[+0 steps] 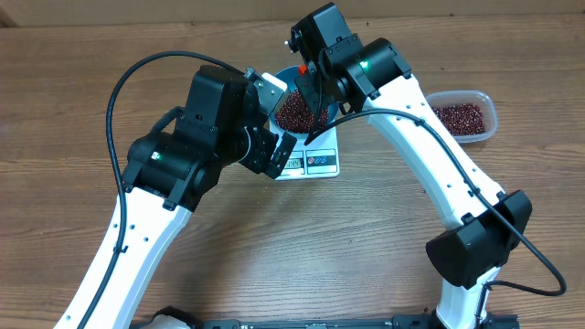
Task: Scoop item into bowl and weigh 150g on scale
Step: 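Hold the scoop tipped over the bowl to empty remaining beans, then move the empty scoop with the right gripper back to the bean tub, then dip the red scoop into the beans with the right gripper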
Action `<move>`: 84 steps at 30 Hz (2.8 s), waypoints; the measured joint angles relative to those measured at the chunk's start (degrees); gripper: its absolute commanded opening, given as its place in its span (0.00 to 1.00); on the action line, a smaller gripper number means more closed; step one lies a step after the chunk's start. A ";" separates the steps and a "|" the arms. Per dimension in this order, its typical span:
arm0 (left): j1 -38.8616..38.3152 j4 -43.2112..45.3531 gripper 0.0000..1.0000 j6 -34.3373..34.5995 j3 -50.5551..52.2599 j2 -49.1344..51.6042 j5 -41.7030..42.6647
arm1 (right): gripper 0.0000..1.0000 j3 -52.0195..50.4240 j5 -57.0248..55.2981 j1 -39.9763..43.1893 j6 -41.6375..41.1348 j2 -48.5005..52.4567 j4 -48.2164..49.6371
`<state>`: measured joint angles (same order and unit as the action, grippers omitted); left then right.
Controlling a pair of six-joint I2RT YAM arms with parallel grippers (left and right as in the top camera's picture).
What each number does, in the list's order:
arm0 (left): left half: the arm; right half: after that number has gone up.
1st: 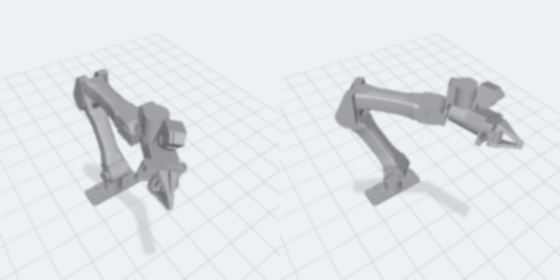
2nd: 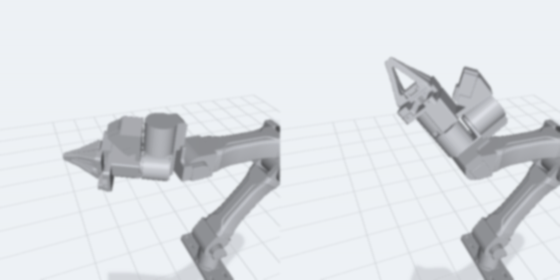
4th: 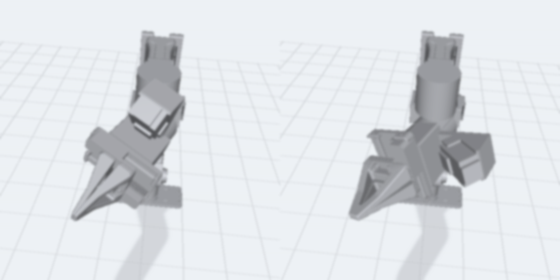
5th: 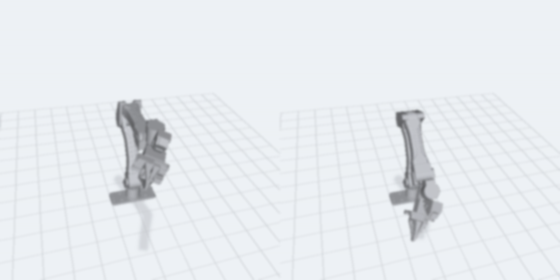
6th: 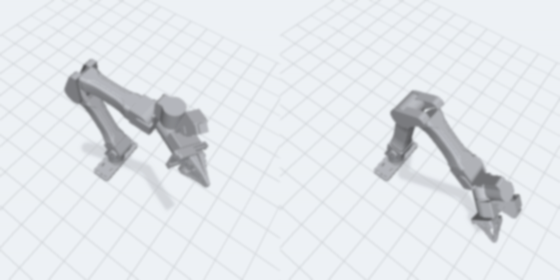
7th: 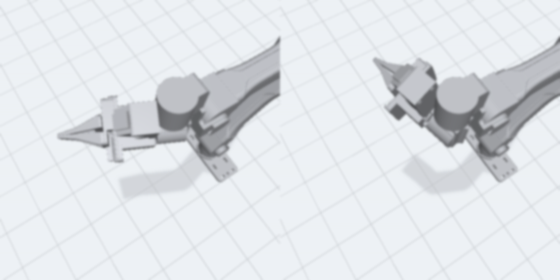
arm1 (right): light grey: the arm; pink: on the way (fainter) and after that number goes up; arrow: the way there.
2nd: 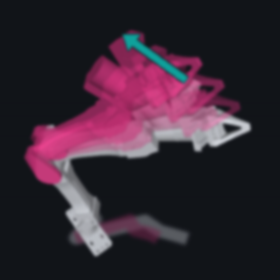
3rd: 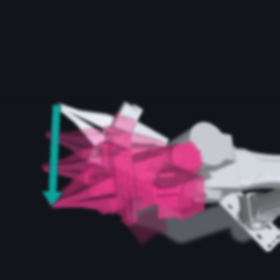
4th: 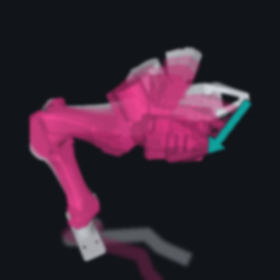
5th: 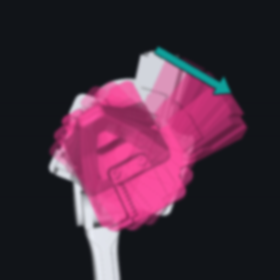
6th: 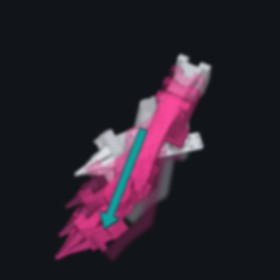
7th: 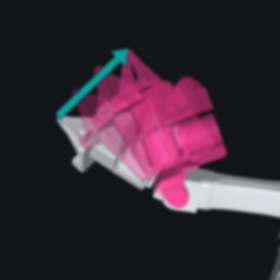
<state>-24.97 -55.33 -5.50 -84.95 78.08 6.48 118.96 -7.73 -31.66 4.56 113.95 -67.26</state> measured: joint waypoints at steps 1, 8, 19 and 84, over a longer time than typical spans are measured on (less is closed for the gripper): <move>0.00 0.00 1.00 0.00 0.00 0.00 0.00 | 0.04 0.00 0.02 0.02 0.00 0.00 0.00; 0.00 0.00 0.99 0.00 0.00 0.00 0.00 | 0.04 0.00 0.07 0.00 0.00 0.00 0.02; 0.00 0.00 1.00 0.00 0.00 -0.02 0.00 | 0.04 0.00 9.31 3.80 -0.04 -3.15 0.20; 0.00 -0.02 1.00 0.00 0.00 -0.02 0.00 | 0.04 -26.21 15.85 44.33 -0.09 -10.27 4.81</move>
<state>-24.97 -55.35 -5.50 -84.95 78.06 6.48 92.75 8.12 12.67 4.47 103.68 -62.46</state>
